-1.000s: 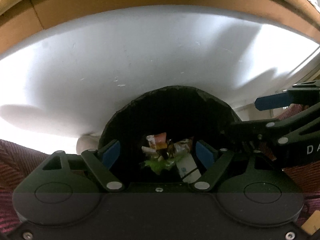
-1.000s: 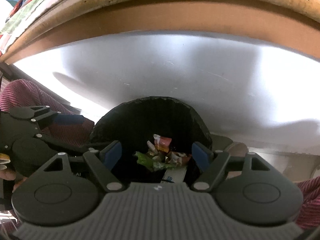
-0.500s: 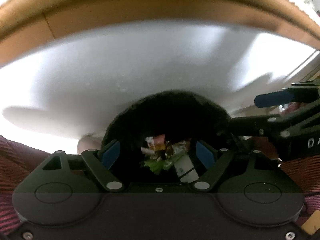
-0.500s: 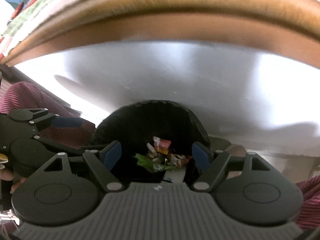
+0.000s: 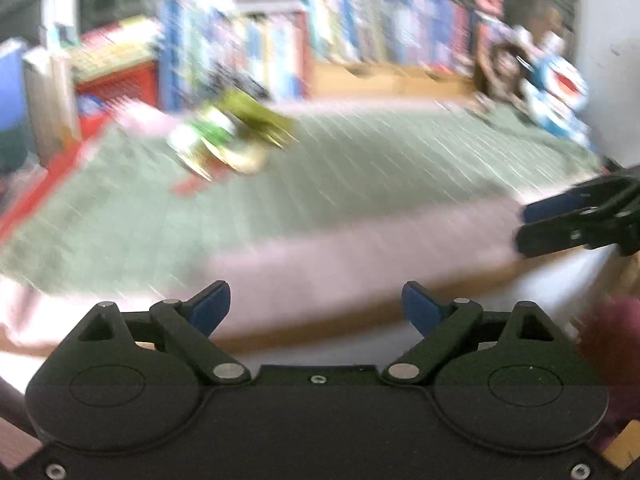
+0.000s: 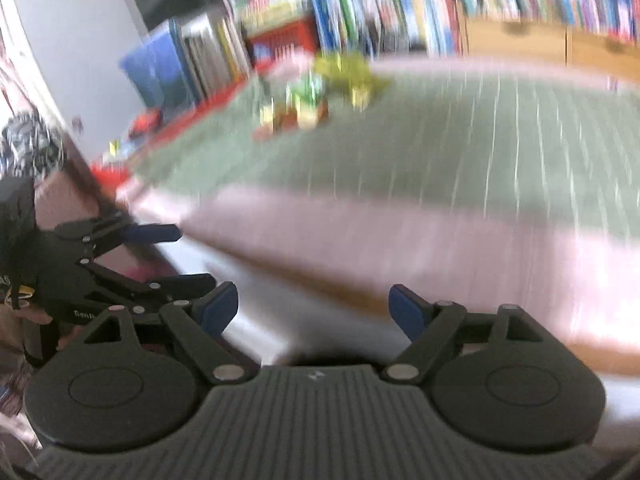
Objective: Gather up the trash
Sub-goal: 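Raise both open tools from the bin back toward the bed, then grasp the gold foil wrapper with the left tool while the right grasps the yellow-green foil bag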
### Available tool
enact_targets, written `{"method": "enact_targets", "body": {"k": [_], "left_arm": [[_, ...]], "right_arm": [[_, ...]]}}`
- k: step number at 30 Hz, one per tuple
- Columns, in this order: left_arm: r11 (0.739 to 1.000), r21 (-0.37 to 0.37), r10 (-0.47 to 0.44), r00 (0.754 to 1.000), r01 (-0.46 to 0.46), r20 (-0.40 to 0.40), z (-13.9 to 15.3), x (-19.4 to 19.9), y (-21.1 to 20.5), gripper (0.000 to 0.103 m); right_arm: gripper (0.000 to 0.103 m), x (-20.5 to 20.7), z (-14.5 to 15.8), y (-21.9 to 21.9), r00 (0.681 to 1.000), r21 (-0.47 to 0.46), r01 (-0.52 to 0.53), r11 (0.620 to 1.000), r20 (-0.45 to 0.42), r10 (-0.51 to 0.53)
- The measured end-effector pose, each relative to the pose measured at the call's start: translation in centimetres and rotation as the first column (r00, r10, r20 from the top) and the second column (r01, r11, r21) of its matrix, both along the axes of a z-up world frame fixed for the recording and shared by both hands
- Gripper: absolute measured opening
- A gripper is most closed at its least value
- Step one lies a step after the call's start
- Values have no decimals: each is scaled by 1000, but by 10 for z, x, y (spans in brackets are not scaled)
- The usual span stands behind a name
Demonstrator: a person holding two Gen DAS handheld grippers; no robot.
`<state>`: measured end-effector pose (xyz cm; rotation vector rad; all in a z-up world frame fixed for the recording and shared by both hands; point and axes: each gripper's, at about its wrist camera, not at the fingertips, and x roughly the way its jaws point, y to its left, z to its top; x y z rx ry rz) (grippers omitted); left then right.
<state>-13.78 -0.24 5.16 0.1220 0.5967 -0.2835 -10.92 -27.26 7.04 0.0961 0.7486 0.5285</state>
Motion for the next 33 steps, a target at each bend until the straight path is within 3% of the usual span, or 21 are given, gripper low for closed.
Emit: {"method": "enact_targets", "body": {"k": [4, 7, 9, 14, 22, 25, 27, 28, 29, 33], "left_arm": [[993, -11, 118, 987, -118, 106, 16, 33, 22, 90], [983, -77, 171, 980, -164, 104, 21, 66, 38, 83], [975, -128, 194, 978, -183, 82, 20, 93, 47, 71], [948, -206, 254, 967, -243, 26, 9, 165, 64, 56], [931, -228, 273, 959, -284, -78, -23, 245, 67, 53], [911, -263, 291, 947, -318, -138, -34, 263, 75, 29], [894, -297, 300, 941, -335, -158, -37, 268, 80, 29], [892, -301, 303, 940, -337, -155, -36, 267, 82, 29], [893, -298, 305, 941, -336, -147, -34, 267, 82, 28], [903, -281, 308, 946, -325, -104, -25, 259, 81, 27]], "right_arm": [[89, 34, 18, 17, 990, -38, 59, 998, 128, -53], [89, 61, 27, 30, 981, -41, 89, 995, 177, -80], [89, 82, 35, 41, 977, -35, 98, 995, 193, -89], [89, 139, 39, 71, 979, -58, 95, 994, 187, -83], [89, 228, 9, 130, 986, -169, 80, 982, 158, -53], [89, 256, -7, 145, 992, -156, 52, 986, 122, -33], [89, 274, -15, 146, 995, -87, 69, 994, 83, -62], [84, 282, -18, 146, 996, -49, 74, 996, 56, -71], [72, 288, -20, 146, 997, -27, 73, 997, 34, -72], [18, 290, -18, 148, 997, -31, 81, 996, 9, -80]]}}
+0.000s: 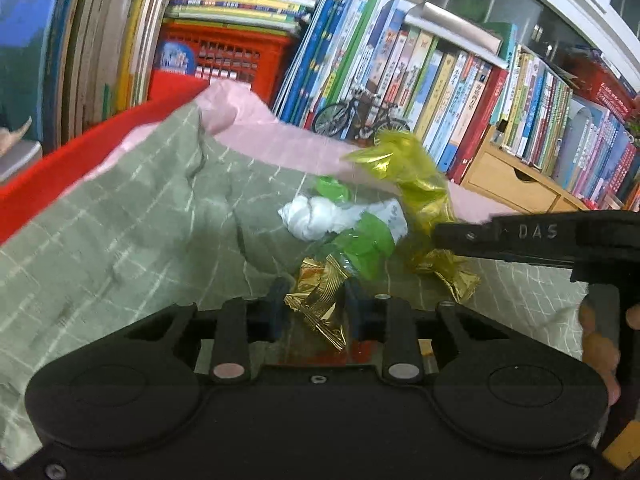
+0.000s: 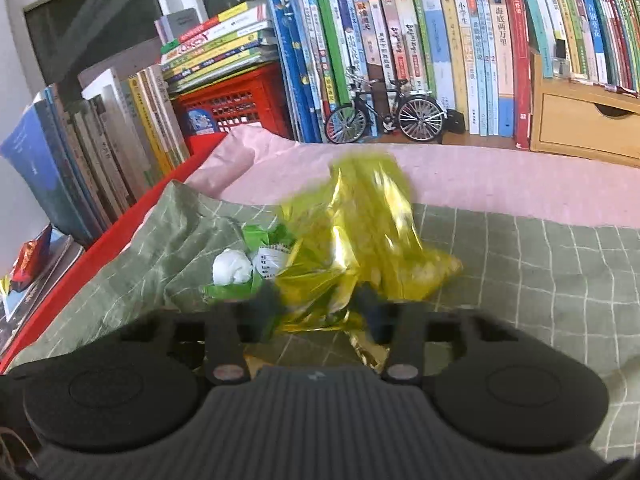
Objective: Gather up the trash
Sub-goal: 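Grasp the gold foil wrapper with the left tool while the right grasps the yellow-green foil bag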
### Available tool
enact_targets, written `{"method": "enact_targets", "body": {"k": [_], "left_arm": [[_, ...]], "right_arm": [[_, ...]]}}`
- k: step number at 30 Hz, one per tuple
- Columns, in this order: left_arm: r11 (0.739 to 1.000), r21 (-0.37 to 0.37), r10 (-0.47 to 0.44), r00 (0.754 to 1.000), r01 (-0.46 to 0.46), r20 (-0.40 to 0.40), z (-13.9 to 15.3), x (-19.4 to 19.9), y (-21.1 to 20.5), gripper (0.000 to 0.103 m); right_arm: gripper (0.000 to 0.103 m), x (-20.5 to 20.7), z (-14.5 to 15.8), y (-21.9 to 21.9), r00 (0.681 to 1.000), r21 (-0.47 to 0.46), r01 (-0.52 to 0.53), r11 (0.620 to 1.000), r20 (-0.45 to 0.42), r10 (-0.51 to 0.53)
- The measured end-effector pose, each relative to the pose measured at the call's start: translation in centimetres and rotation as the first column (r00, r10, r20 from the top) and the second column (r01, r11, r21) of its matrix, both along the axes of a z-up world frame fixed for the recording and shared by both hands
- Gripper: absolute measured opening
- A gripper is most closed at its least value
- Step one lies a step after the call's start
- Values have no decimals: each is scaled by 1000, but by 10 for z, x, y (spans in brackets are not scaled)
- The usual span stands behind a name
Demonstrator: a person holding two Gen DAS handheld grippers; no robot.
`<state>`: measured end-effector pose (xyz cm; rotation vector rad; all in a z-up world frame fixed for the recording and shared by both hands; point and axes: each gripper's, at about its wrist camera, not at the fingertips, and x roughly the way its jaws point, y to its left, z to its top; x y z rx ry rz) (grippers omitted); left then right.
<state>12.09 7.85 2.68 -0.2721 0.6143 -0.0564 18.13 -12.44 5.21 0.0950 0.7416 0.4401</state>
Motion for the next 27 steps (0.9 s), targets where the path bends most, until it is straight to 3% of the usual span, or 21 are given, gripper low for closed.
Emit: {"method": "enact_targets", "body": {"k": [1, 7, 9, 11, 13, 19, 21, 24, 27], "left_arm": [[1000, 3, 2, 1000, -2, 9, 3, -3, 0, 27], [1000, 27, 10, 998, -12, 67, 19, -21, -6, 27], [999, 32, 1, 997, -4, 83, 24, -24, -7, 27], [999, 32, -3, 995, -1, 97, 29, -26, -8, 27], [1000, 20, 2, 994, -4, 110, 34, -26, -4, 27], [1000, -2, 5, 987, -4, 159, 36, -21, 14, 27], [1000, -28, 4, 988, 1, 157, 32, -17, 22, 27], [998, -63, -11, 987, 22, 161, 27, -10, 30, 29], [997, -71, -6, 987, 18, 163, 22, -4, 35, 29]], "right_arm": [[7, -4, 3, -1, 1000, -9, -1, 1000, 11, 1], [7, -26, 24, -17, 996, -16, 13, 1000, 87, -12], [17, -31, 29, -16, 990, -81, 15, 997, 139, -3], [62, -32, 29, -11, 986, -158, 7, 987, 167, 19], [77, -28, 27, -6, 985, -179, -12, 984, 169, 43], [77, 12, 12, 13, 991, -228, 40, 973, 133, -10], [78, 30, 8, 9, 993, -166, 87, 982, 97, -71], [88, 51, 0, -1, 987, -49, 161, 986, 33, -159], [89, 67, -13, -5, 980, -14, 196, 980, -36, -196]]}}
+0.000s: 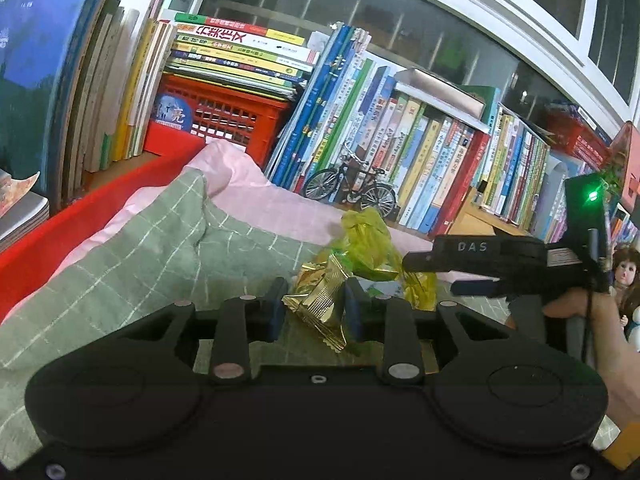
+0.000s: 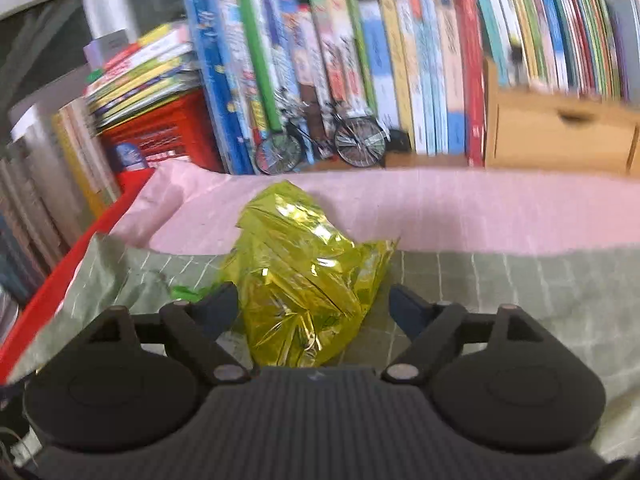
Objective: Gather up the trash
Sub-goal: 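Grasp the gold foil wrapper with the left tool while the right grasps the yellow-green foil bag, then lift both held foil wrappers off the bed toward the bed edge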
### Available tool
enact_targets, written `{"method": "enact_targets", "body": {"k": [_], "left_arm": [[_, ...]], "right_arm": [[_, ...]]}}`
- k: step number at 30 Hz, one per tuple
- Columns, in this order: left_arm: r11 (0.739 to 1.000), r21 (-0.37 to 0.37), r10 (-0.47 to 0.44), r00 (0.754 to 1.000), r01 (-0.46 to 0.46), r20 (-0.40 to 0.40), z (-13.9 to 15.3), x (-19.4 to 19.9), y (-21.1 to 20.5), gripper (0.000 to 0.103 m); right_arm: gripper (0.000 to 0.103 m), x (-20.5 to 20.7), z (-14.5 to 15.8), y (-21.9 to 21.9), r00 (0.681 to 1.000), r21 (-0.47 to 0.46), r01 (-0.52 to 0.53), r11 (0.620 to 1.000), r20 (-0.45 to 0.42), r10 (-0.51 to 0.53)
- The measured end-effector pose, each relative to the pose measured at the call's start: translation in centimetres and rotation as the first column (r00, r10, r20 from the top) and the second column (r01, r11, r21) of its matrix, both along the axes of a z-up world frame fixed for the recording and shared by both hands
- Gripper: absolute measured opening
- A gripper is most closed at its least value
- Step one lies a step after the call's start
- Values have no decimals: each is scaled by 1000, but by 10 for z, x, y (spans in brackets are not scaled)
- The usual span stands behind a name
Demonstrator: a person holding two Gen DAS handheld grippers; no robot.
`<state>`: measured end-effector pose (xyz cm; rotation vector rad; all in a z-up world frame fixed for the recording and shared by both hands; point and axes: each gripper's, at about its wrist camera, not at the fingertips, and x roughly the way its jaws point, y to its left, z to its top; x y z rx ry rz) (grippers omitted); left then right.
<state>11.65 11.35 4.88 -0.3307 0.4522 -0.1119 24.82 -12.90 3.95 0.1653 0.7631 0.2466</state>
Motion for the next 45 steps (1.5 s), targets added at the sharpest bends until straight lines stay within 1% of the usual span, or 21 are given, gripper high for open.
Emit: {"method": "enact_targets", "body": {"k": [4, 6, 9, 10, 12, 13, 14, 15, 16, 21, 22, 24, 27, 30, 33, 36, 37, 38, 40, 43, 45], "left_arm": [[1000, -17, -8, 1000, 8, -8, -5, 4, 7, 30], [1000, -14, -18, 1000, 18, -15, -7, 4, 8, 46], [1000, 22, -19, 1000, 20, -10, -8, 2, 4, 52], [999, 30, -17, 1000, 17, -5, -7, 2, 3, 53], [999, 33, -16, 1000, 15, 9, -6, 0, 2, 60], [999, 35, -19, 1000, 18, 15, -4, 0, 1, 62], [999, 41, -23, 1000, 22, 17, -3, 0, 0, 63], [998, 53, -28, 1000, 27, 13, -3, 1, -3, 63], [997, 65, -35, 999, 34, 5, -3, 1, -5, 63], [986, 149, -73, 997, 78, -38, -9, 2, -26, 59], [985, 157, -69, 996, 76, -50, -11, 3, -30, 56], [985, 155, -66, 996, 73, -54, -12, 2, -36, 40], [983, 161, -81, 996, 86, -32, -10, -3, -44, 40], [979, 182, -80, 994, 91, -70, -15, 4, -51, 40], [986, 157, -41, 994, 58, -106, -22, 15, -50, 40], [992, 121, -11, 991, 27, -135, -29, 28, -49, 37], [995, 100, -13, 990, 27, -141, -31, 30, -48, 32], [996, 86, -25, 990, 37, -137, -30, 29, -49, 22], [992, 116, -37, 993, 50, -116, -25, 24, -56, 18], [982, 176, -60, 997, 69, -57, -15, 13, -65, 18], [979, 185, -77, 996, 82, -33, -10, 6, -67, 18]], "right_arm": [[89, 12, -16, 1, 999, 24, 20, 1000, -44, -18], [89, 14, -20, -2, 998, 76, 23, 997, -64, -18], [65, 15, -21, -5, 996, 99, 14, 995, -90, -5], [49, 15, -21, -4, 995, 90, 8, 996, -96, 0], [43, 12, -19, -5, 996, 79, -1, 997, -85, 8], [32, 11, -17, -5, 997, 68, -4, 998, -78, 10], [14, 9, -16, -6, 997, 48, -2, 999, -73, 5], [8, 7, -14, -8, 998, 30, 6, 1000, -70, -3], [8, 5, -13, -10, 998, 20, 12, 1000, -63, -11], [8, -4, -5, -29, 999, 27, 26, 999, -34, -25], [8, -7, -4, -33, 999, 28, 31, 999, -27, -30], [8, -12, -1, -39, 999, 22, 39, 999, -13, -39], [8, -22, 6, -51, 999, 9, 43, 999, 15, -43], [8, -35, 9, -65, 998, -19, 59, 998, 13, -59], [8, -48, 10, -78, 998, -68, 63, 996, 25, -62], [21, -56, 12, -83, 998, -94, 35, 995, 54, -30], [39, -57, 12, -84, 998, -89, 24, 996, 62, -19], [53, -57, 13, -83, 998, -74, 6, 997, 68, -1], [67, -56, 15, -78, 995, -56, -35, 998, 87, 40], [77, -51, 18, -58, 986, -89, -96, 991, 127, 107], [78, -43, 20, -44, 982, -99, -109, 989, 146, 123]]}}
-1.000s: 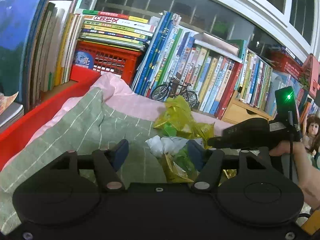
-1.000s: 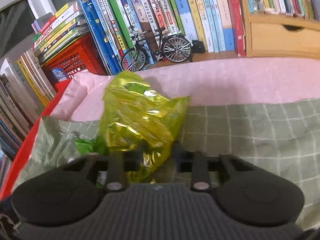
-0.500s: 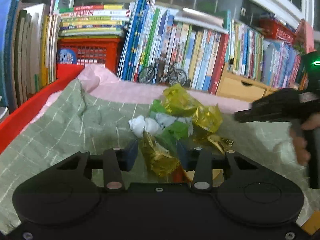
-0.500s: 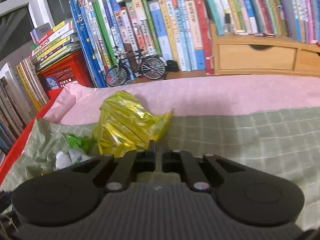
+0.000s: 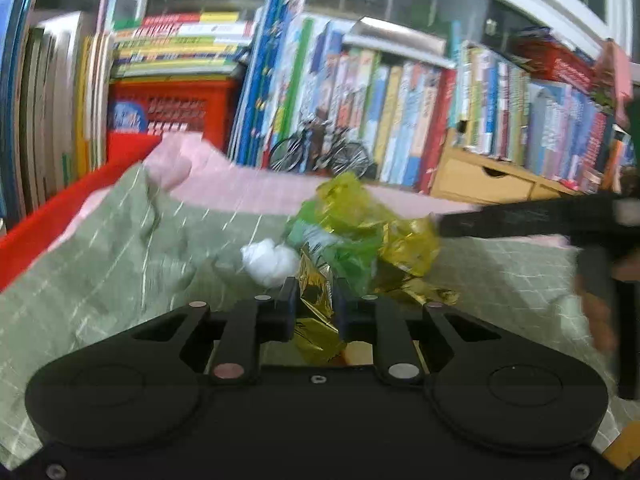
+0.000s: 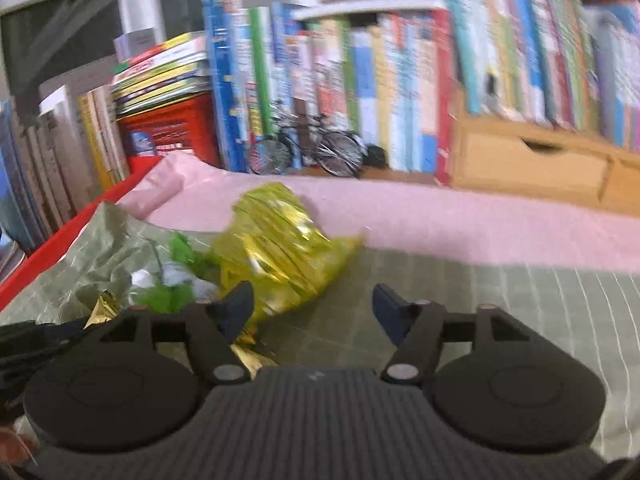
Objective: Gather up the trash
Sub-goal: 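Lift both held foil wrappers off the bed toward the bed edge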
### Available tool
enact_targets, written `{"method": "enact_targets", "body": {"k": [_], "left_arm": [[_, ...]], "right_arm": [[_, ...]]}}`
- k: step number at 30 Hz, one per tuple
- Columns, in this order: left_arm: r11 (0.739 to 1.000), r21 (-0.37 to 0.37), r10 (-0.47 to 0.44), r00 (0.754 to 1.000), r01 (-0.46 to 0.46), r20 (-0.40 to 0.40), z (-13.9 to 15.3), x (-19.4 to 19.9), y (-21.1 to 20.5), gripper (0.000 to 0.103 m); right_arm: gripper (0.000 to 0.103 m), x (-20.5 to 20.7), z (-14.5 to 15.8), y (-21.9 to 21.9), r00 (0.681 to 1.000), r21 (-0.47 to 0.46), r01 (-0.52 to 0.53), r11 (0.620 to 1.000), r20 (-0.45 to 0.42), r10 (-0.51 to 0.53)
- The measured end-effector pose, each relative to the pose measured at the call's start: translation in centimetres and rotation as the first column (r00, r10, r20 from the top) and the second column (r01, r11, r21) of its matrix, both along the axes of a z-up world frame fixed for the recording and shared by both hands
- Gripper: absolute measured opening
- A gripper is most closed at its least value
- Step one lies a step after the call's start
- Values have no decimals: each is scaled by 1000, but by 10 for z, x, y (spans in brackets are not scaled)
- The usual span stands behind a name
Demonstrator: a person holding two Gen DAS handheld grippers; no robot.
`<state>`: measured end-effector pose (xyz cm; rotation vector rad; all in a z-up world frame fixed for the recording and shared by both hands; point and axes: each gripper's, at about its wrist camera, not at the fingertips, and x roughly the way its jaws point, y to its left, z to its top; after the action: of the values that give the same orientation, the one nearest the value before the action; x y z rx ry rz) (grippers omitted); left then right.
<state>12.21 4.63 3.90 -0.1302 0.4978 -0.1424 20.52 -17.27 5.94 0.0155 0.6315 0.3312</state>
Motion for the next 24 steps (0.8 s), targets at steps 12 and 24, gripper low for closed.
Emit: {"method": "enact_targets", "body": {"k": [12, 24], "left_arm": [[998, -47, -43, 998, 44, 37, 14, -26, 12, 18], [997, -66, -42, 999, 42, 11, 11, -31, 14, 18]], "right_arm": [[84, 73, -27, 53, 991, -55, 50, 997, -120, -57], [36, 53, -17, 48, 994, -92, -2, 996, -110, -8]]}}
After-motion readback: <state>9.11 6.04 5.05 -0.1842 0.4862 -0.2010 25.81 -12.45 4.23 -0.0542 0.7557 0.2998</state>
